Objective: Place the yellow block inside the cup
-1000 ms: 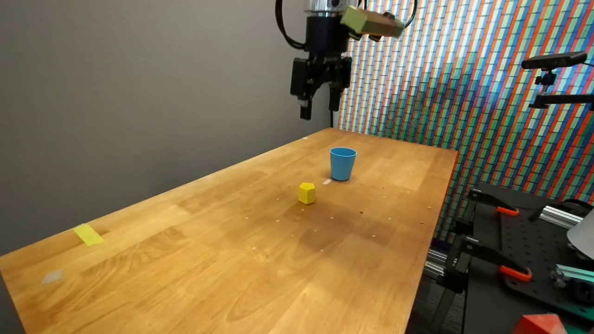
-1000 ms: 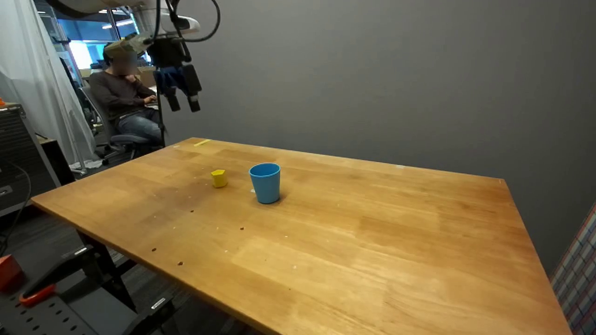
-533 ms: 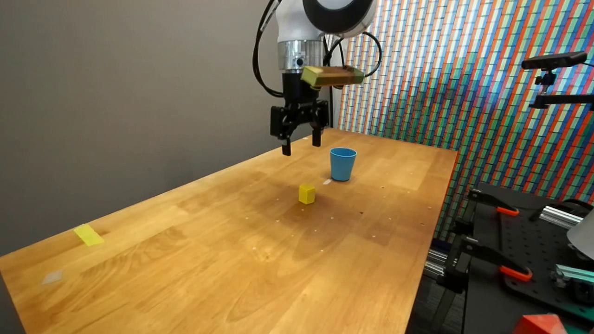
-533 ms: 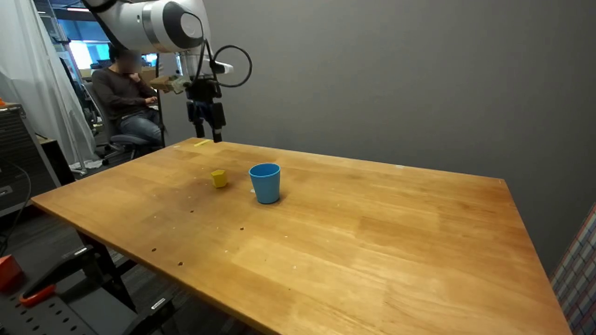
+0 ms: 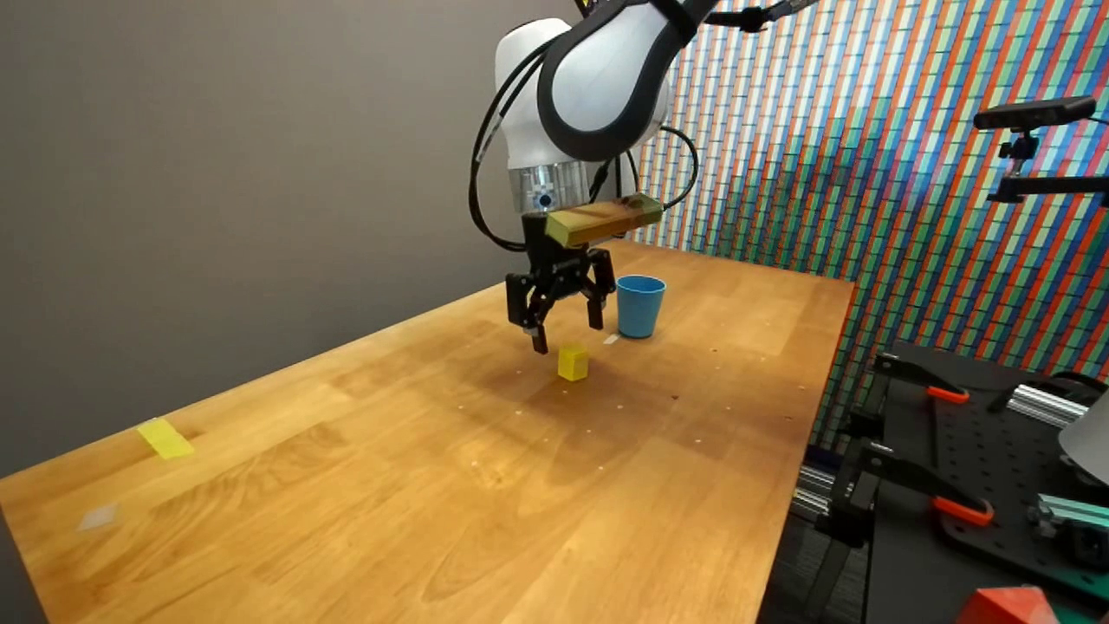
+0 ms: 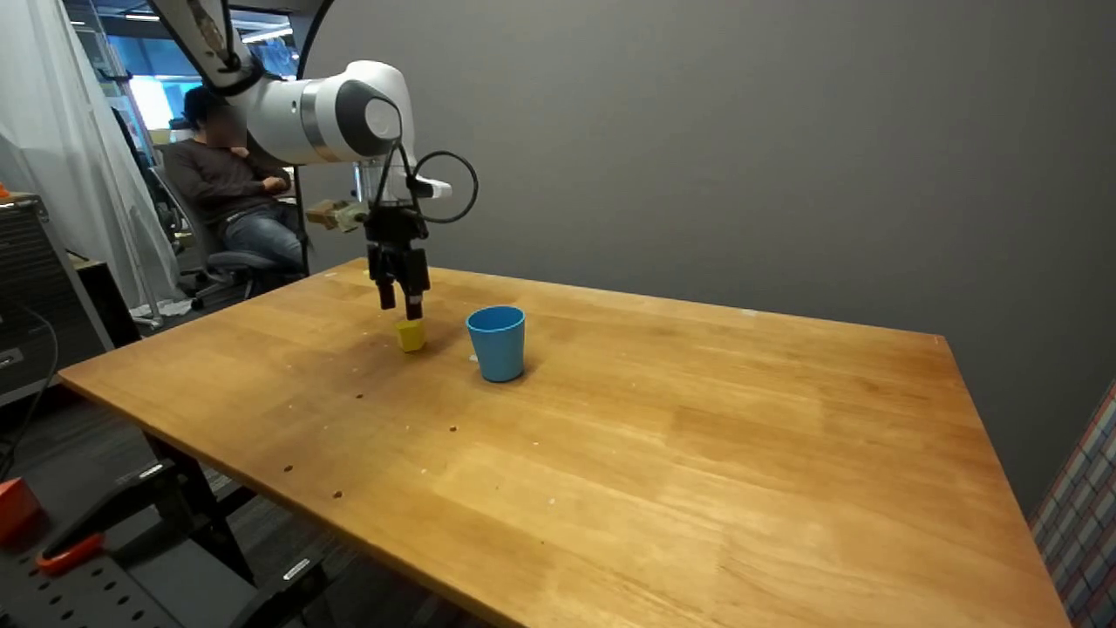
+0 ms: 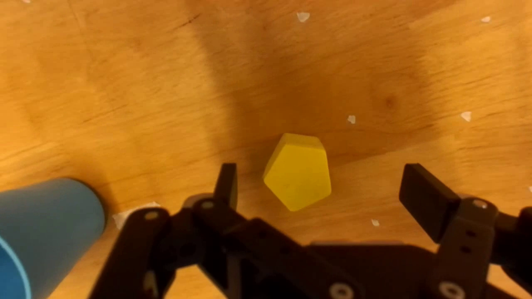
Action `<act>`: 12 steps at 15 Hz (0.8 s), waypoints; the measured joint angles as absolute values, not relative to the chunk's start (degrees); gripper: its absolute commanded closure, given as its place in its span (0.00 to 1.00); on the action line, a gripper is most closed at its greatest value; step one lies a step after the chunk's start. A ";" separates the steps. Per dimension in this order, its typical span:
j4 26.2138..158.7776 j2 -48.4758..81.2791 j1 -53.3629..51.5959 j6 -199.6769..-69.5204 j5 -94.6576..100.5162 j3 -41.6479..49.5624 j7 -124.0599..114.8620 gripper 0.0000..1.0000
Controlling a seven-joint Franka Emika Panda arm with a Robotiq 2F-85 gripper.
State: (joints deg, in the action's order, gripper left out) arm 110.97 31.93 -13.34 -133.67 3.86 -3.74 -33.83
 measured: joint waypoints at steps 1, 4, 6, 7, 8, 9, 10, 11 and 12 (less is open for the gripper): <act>110.71 32.83 -13.71 -133.67 3.85 -3.43 -34.41 0.00; 109.64 35.09 -14.70 -133.68 3.85 -2.41 -35.88 0.34; 108.89 36.04 -15.73 -133.90 3.95 -1.15 -37.61 0.49; 108.55 36.33 -16.32 -133.99 4.20 -0.41 -38.60 0.58; 108.22 36.53 -16.92 -133.99 4.56 0.33 -39.60 0.65; 107.98 36.64 -17.38 -133.99 4.92 0.91 -40.45 0.73; 107.79 36.68 -17.71 -133.94 5.13 1.26 -41.31 0.78; 107.58 36.66 -17.93 -133.81 5.21 1.41 -42.13 0.78; 107.46 36.59 -18.16 -133.62 5.34 1.47 -42.94 0.78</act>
State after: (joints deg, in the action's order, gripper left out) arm 107.46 36.59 -18.16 -133.62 5.34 1.47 -42.94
